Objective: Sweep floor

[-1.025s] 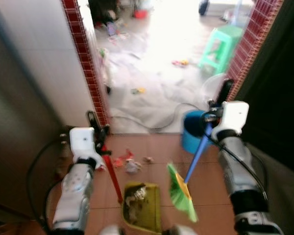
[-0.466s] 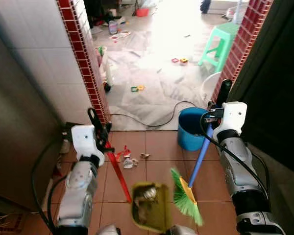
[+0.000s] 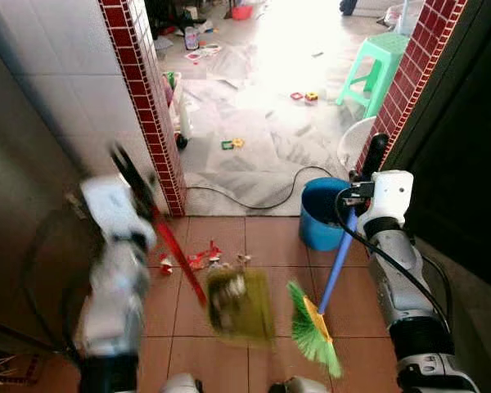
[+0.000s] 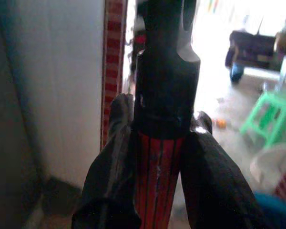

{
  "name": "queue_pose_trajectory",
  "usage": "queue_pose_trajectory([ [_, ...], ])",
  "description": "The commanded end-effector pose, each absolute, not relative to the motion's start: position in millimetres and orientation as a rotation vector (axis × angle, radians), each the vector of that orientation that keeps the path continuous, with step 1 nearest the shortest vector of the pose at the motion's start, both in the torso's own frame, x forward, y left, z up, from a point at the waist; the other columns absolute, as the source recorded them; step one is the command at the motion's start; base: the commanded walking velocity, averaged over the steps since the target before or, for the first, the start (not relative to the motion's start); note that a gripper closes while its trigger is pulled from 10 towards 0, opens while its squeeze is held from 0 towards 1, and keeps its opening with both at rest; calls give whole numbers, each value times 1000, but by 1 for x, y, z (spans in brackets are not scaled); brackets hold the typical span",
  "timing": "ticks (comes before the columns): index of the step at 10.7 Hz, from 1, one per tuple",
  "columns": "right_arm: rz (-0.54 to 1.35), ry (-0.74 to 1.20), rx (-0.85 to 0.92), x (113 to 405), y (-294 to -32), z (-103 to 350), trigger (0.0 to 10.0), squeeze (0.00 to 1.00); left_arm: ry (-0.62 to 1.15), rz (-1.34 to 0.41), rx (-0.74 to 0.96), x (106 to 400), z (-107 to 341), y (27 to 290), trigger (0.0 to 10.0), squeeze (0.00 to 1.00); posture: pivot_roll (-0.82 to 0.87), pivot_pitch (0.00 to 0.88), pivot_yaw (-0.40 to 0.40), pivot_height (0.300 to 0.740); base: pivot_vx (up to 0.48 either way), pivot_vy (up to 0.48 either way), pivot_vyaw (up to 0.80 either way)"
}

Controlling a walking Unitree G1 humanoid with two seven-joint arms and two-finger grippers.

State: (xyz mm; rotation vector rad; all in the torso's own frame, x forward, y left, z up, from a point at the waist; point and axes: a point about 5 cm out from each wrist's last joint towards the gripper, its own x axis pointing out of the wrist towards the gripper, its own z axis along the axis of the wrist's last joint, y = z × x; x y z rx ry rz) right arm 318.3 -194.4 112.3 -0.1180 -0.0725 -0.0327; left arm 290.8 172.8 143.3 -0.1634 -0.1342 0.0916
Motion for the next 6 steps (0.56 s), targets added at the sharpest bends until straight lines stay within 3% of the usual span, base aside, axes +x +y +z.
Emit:
queue_pose_trajectory([
  [1,-39,-81,-141,321,-196,116,10000,0,-258,87,-198,295,174,174,10000,0,-74,0,23,740,0,0,0],
  [3,-34,-81,-133,323,-192,115,10000,0,-256,98,-186,300,177,178,10000,0,-74,0,28,740,0,0,-800],
  [5,-31,-85,-129,322,-191,115,10000,0,-193,96,-202,293,159,175,10000,0,-78,0,32,740,0,-308,-700],
  [6,-29,-86,-129,323,-191,115,10000,0,-183,89,-212,292,156,171,10000,0,-78,0,27,740,0,-398,0],
])
